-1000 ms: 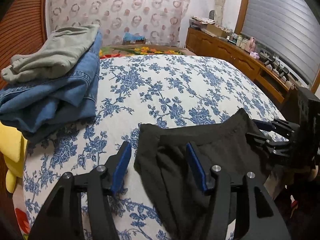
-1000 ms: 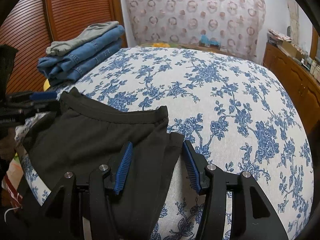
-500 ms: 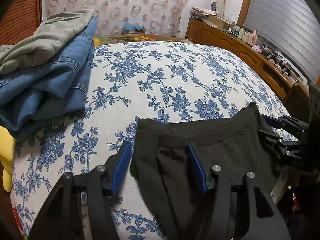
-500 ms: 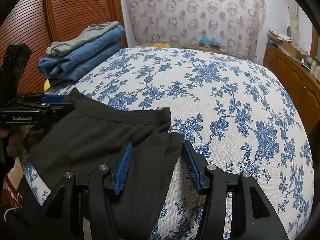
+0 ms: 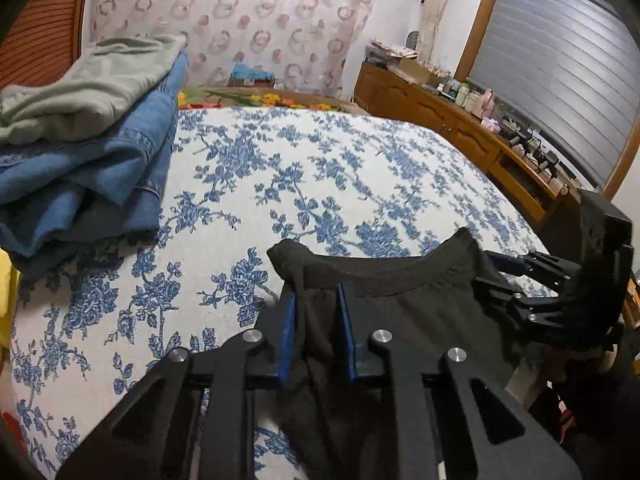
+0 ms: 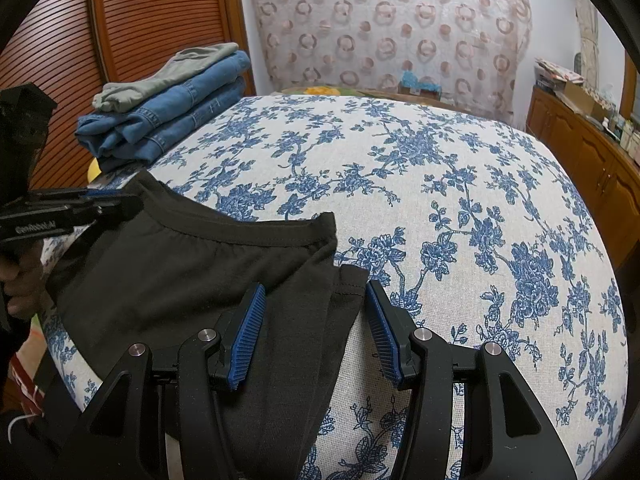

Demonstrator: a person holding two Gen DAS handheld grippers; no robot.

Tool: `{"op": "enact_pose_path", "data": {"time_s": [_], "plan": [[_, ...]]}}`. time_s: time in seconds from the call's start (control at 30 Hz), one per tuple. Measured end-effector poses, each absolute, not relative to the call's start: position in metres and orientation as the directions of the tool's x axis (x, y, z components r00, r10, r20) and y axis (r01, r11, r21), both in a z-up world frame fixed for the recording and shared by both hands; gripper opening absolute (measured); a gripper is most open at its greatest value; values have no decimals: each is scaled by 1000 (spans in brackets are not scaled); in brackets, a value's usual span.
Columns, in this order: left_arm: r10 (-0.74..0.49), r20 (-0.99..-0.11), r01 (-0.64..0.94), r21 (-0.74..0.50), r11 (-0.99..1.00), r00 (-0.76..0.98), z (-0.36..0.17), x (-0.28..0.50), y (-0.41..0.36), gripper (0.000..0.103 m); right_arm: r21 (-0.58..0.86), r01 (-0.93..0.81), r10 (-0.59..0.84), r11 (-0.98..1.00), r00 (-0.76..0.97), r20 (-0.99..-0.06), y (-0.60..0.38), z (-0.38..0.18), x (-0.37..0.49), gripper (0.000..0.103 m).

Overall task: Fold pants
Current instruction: 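Grasp the folded shorts edge with the left gripper while the right gripper grasps its other end, then lift the folded shorts up off the sheet with both grippers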

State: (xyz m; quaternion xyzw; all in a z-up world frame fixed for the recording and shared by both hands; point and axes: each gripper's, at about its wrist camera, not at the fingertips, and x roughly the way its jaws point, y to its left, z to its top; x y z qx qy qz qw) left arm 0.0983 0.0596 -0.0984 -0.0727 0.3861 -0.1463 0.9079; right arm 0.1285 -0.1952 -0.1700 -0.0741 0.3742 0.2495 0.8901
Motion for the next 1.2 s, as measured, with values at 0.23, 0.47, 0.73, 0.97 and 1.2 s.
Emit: {"op": "enact_pose_path", "data": {"time_s": [0.23, 0.47, 0.73, 0.97, 1.2], "plan": [[-306, -653, 217, -216, 952, 693, -86, 88, 51, 18, 55, -500, 389, 864, 595, -703, -195, -170, 128, 52], [-298, -634, 226, -195, 954, 714, -80, 81, 46, 18, 73, -487, 391, 870, 593, -703, -197, -170, 129, 49], [-309, -610, 237, -199, 951, 729, -74, 73, 44, 17, 127, -508, 433, 852, 549, -715, -194, -167, 130, 18], [-314, -587, 242, -200, 949, 747, -66, 67, 46, 16, 141, -515, 464, 845, 577, -672, -199, -154, 122, 8], [-315, -542, 246, -197, 949, 780, -48, 59, 48, 15, 120, -521, 476, 845, 631, -612, -201, -131, 112, 7]]}}
